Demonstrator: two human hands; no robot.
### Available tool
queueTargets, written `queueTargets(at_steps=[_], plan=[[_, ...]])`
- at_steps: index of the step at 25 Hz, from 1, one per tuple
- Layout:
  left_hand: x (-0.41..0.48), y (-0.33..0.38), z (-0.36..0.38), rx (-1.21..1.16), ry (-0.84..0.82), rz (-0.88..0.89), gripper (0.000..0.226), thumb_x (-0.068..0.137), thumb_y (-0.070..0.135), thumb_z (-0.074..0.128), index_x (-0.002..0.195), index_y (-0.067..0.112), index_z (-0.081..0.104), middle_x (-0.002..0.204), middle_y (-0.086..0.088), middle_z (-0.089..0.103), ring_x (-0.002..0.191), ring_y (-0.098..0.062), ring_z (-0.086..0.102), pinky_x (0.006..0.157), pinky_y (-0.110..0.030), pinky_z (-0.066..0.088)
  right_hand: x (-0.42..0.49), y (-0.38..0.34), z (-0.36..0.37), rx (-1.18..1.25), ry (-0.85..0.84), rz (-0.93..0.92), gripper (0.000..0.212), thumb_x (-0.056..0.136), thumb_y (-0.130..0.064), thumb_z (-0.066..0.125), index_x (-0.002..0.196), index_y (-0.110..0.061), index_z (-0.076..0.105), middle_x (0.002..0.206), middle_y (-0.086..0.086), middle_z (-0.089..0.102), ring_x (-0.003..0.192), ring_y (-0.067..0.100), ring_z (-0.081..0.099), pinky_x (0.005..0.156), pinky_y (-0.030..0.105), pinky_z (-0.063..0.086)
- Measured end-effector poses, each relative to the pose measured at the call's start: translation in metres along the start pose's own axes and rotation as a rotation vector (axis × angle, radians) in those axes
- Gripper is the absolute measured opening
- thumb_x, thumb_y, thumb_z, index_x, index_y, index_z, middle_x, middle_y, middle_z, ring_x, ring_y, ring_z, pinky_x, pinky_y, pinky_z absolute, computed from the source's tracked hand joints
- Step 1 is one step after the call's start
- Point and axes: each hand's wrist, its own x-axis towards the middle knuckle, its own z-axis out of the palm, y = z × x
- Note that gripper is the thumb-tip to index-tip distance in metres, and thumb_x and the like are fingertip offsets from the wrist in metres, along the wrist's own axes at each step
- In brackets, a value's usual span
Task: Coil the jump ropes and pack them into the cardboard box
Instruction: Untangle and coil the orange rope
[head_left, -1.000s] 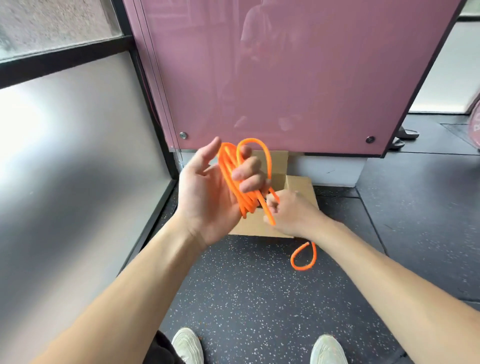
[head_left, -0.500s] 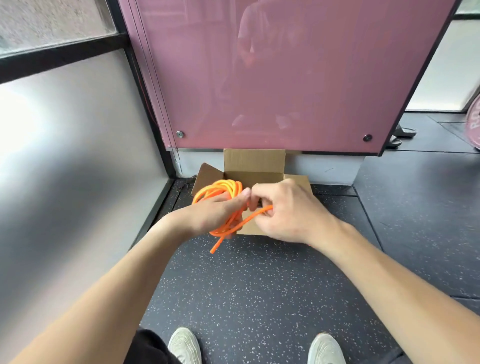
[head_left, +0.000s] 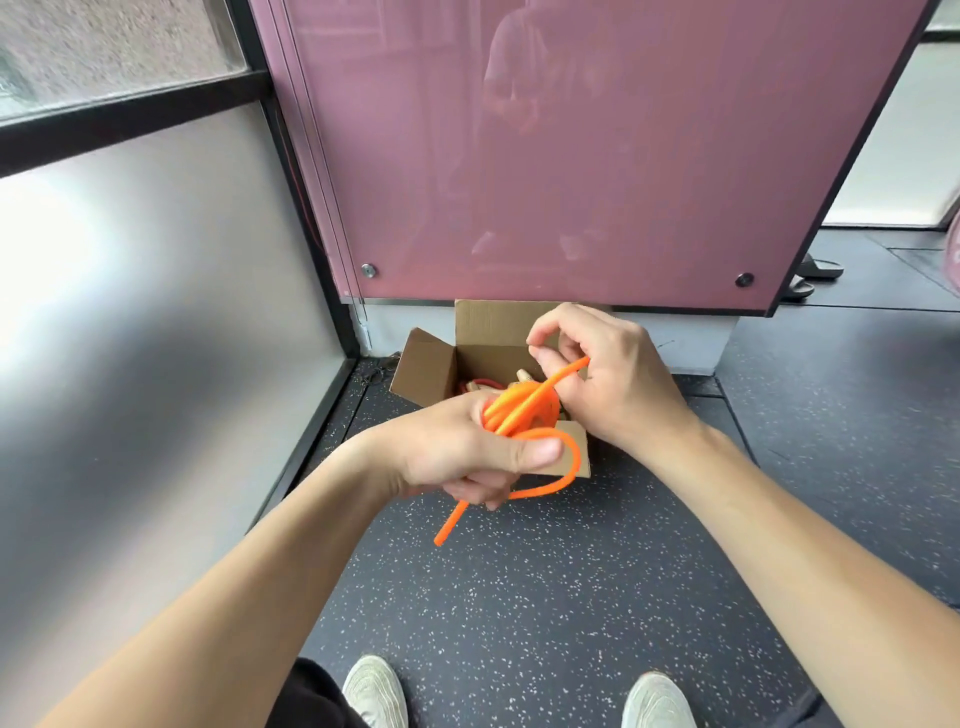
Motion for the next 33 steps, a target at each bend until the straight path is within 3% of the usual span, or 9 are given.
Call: queueTargets(at_steps=[3, 7, 11, 14, 18, 21, 25, 28, 33], plan=[[-0.006, 0.014, -0.006, -0.424, -0.091, 0.171, 0.049, 0.079, 0.068, 0.066, 0.064, 0.024, 0.052, 0.042, 0.009, 0.021, 0.028, -0.008, 0.021, 0.054, -0.024, 0.041, -0.008, 0.017, 0.007, 0.014, -0.196, 0.203, 0.004, 0.096, -0.028, 0.061, 0.093, -0.026, 0.059, 0.058, -0.004, 0.054, 0.058, 0.017, 0.051, 0.061, 0.04, 0.049], [-0.008, 0.021, -0.017, -0.794, -0.061, 0.38, 0.046, 0.095, 0.054, 0.052, 0.068, 0.017, 0.054, 0.041, 0.008, 0.023, 0.029, -0.012, 0.021, 0.054, -0.024, 0.044, -0.02, -0.002, 0.016, 0.162, -0.482, 0.165, 0.009, 0.101, -0.042, 0.05, 0.103, -0.033, 0.046, 0.063, -0.008, 0.055, 0.059, 0.013, 0.049, 0.069, 0.036, 0.043], [0.004, 0.02, -0.014, -1.01, 0.323, 0.526, 0.038, 0.101, 0.051, 0.044, 0.078, 0.021, 0.05, 0.04, 0.006, 0.025, 0.031, -0.011, 0.026, 0.056, -0.018, 0.044, -0.029, -0.036, 0.031, 0.101, -0.675, 0.108, 0.014, 0.103, -0.037, 0.047, 0.108, -0.025, 0.044, 0.086, -0.001, 0.064, 0.08, 0.021, 0.056, 0.074, 0.034, 0.041], [0.007, 0.016, -0.024, -0.851, 0.752, 0.536, 0.026, 0.103, 0.039, 0.049, 0.082, 0.025, 0.046, 0.053, 0.01, 0.027, 0.041, -0.005, 0.028, 0.06, -0.019, 0.04, -0.035, -0.046, 0.033, 0.027, -0.863, 0.069, 0.023, 0.104, -0.04, 0.041, 0.111, -0.025, 0.057, 0.101, 0.004, 0.068, 0.093, 0.026, 0.064, 0.082, 0.037, 0.05], [0.007, 0.012, -0.025, -0.433, 1.019, 0.381, 0.031, 0.103, 0.03, 0.054, 0.076, 0.023, 0.041, 0.055, 0.008, 0.029, 0.042, -0.007, 0.031, 0.06, -0.028, 0.027, -0.022, -0.042, 0.013, 0.11, -0.64, -0.132, 0.038, 0.101, -0.052, 0.04, 0.085, -0.019, 0.051, 0.072, 0.001, 0.061, 0.065, 0.028, 0.055, 0.065, 0.044, 0.048], [0.013, 0.014, -0.014, -0.218, 1.008, 0.345, 0.035, 0.104, 0.026, 0.052, 0.072, 0.022, 0.038, 0.054, 0.006, 0.031, 0.043, -0.009, 0.032, 0.053, -0.027, 0.027, -0.017, -0.036, 0.002, 0.099, -0.442, -0.299, 0.042, 0.101, -0.046, 0.046, 0.083, -0.012, 0.064, 0.072, -0.003, 0.06, 0.067, 0.023, 0.055, 0.066, 0.039, 0.049], [0.015, 0.013, -0.009, -0.035, 0.872, 0.248, 0.044, 0.103, 0.031, 0.054, 0.065, 0.023, 0.035, 0.058, 0.001, 0.025, 0.046, -0.011, 0.026, 0.043, -0.022, 0.025, -0.015, -0.033, 0.004, 0.064, -0.084, -0.47, 0.026, 0.099, -0.026, 0.063, 0.086, -0.006, 0.074, 0.075, 0.003, 0.059, 0.07, 0.021, 0.052, 0.07, 0.027, 0.042], [0.014, 0.015, -0.001, -0.107, 0.692, 0.088, 0.038, 0.096, 0.046, 0.058, 0.07, 0.019, 0.05, 0.058, -0.002, 0.037, 0.047, -0.014, 0.036, 0.047, -0.025, 0.029, -0.015, -0.035, 0.005, 0.137, 0.092, -0.431, 0.029, 0.097, -0.022, 0.064, 0.076, -0.004, 0.074, 0.083, 0.01, 0.063, 0.075, 0.028, 0.054, 0.073, 0.041, 0.047], [0.012, 0.022, 0.011, -0.179, 0.514, 0.058, 0.039, 0.104, 0.029, 0.042, 0.069, 0.015, 0.051, 0.052, -0.002, 0.035, 0.038, -0.015, 0.035, 0.043, -0.024, 0.033, -0.011, -0.034, 0.009, 0.275, 0.159, -0.165, 0.032, 0.098, -0.024, 0.058, 0.078, -0.004, 0.073, 0.117, 0.015, 0.062, 0.106, 0.023, 0.061, 0.092, 0.033, 0.047]])
